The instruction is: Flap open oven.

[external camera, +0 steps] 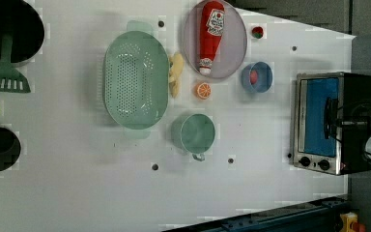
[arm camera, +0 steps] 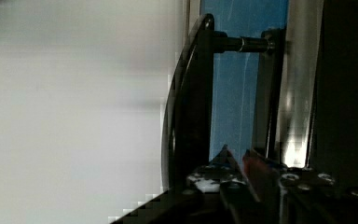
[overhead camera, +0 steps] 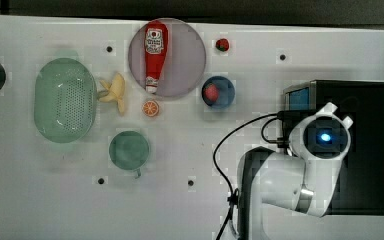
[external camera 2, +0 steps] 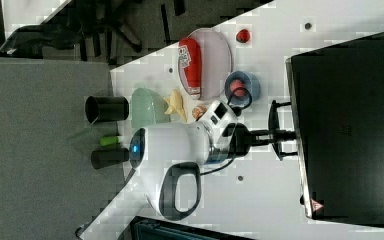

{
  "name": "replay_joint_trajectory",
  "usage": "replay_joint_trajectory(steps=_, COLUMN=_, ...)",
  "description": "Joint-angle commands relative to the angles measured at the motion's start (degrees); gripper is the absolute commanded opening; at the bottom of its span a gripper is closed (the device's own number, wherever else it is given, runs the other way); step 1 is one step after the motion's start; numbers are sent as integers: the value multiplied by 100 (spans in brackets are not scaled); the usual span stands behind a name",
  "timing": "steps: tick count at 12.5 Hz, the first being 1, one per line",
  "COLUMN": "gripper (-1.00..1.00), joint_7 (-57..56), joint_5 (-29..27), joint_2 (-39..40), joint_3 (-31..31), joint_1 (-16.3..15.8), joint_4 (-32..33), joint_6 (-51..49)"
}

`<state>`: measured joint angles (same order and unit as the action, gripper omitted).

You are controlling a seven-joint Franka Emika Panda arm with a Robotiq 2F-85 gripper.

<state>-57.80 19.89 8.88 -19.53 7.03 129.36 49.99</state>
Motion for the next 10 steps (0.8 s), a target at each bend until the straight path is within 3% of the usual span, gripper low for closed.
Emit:
replay_joint_trajectory(steps=1, gripper=-65, joint_7=1273, joint_5=491, joint_2=19, joint_3=366, joint_1=-385, joint_4=147, joint_6=-69)
replay_joint_trajectory(steps=6, gripper=-65, joint_7=2560, joint_5=1419, joint_2=417, joint_3=755, joint_1=-633, joint_4=150, joint_6=-312)
replay_joint_trajectory(steps=10, gripper=-65, joint_7=4230, joint_5=2544, joint_2=1032, joint_3=1041, joint_1=-990, joint_4=48, joint_6=-574)
